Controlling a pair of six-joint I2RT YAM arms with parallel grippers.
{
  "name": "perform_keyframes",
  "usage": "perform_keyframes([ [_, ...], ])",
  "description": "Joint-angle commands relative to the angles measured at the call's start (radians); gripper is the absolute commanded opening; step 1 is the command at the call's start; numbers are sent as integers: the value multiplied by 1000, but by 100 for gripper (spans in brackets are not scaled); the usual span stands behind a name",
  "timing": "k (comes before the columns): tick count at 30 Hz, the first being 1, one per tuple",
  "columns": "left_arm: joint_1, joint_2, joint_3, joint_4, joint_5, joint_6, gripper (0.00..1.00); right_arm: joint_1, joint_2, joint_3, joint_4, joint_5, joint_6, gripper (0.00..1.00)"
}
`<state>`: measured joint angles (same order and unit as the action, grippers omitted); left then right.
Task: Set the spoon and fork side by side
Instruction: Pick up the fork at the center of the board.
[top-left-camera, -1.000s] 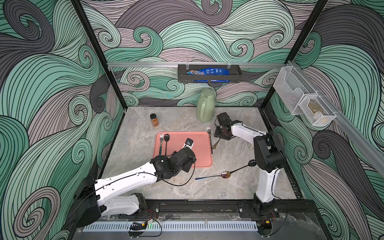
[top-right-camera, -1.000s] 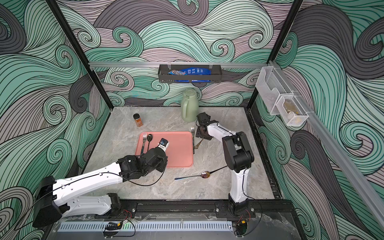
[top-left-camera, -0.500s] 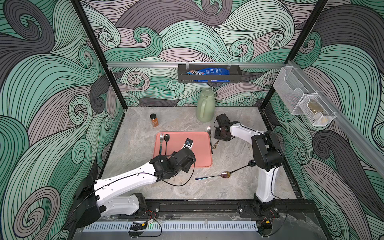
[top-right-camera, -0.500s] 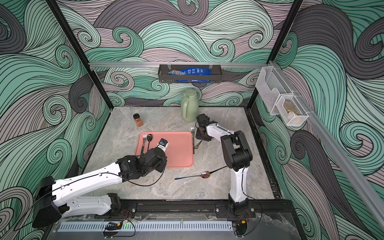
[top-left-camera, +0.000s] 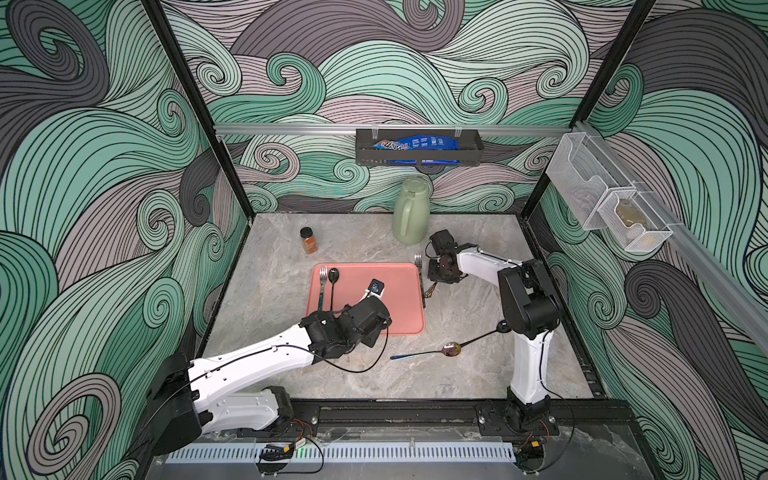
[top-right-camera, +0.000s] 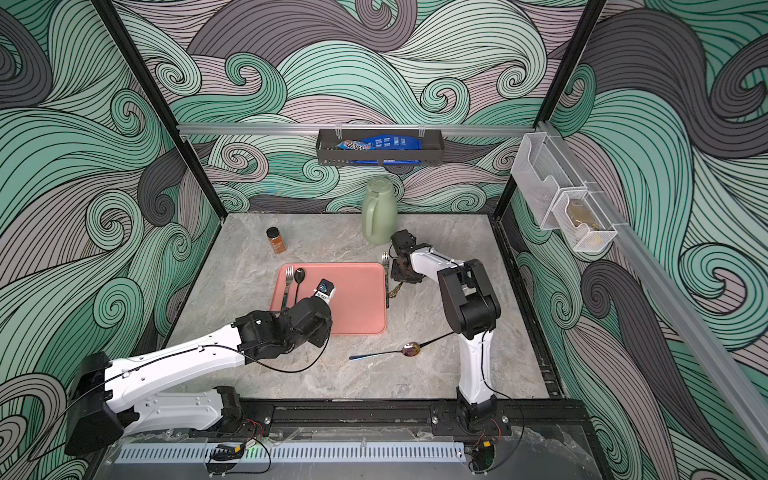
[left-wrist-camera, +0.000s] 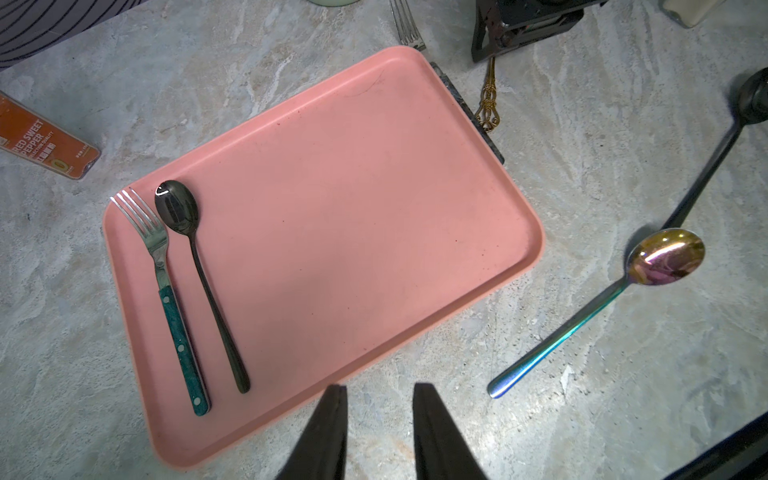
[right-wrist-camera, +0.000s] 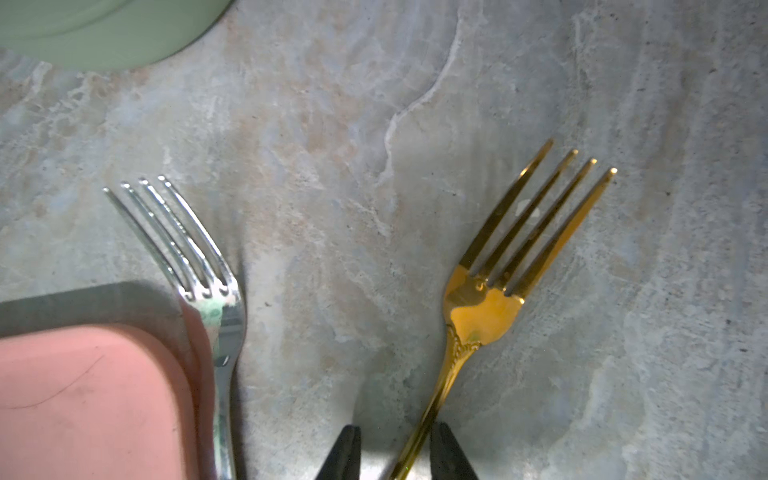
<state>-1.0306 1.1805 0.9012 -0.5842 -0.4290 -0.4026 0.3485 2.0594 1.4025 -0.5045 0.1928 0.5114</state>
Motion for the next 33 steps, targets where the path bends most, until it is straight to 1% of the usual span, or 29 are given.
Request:
perform_keyframes([
  [1, -2, -25, 34, -23, 5, -12, 31, 3, 28, -17, -29, -5, -24, 27],
  [5, -2, -37, 27, -23, 3, -10, 31, 2, -9, -49, -32, 10, -53, 21],
  [8, -2, -42, 25, -27, 2, -11, 31, -1, -49, -80, -32, 35, -77, 21],
  [15, -2, -63, 13, -28, 6, -16, 31, -31, -115, -173, -3, 46, -145, 20],
  [21, -2, -79, -4, -22, 7, -19, 31, -43, -172, -256, 44, 11, -188, 20],
  [27, -2, -88, -11, -21, 15, -21, 31, -60, -173, -225, 56, -45, -221, 21],
  [31, -2, -90, -17, -23, 16, -19, 31, -70, -148, -185, 71, -88, -251, 28],
  [33, -2, -91, -20, -20, 15, -16, 31, -75, -133, -168, 75, -104, -267, 29],
])
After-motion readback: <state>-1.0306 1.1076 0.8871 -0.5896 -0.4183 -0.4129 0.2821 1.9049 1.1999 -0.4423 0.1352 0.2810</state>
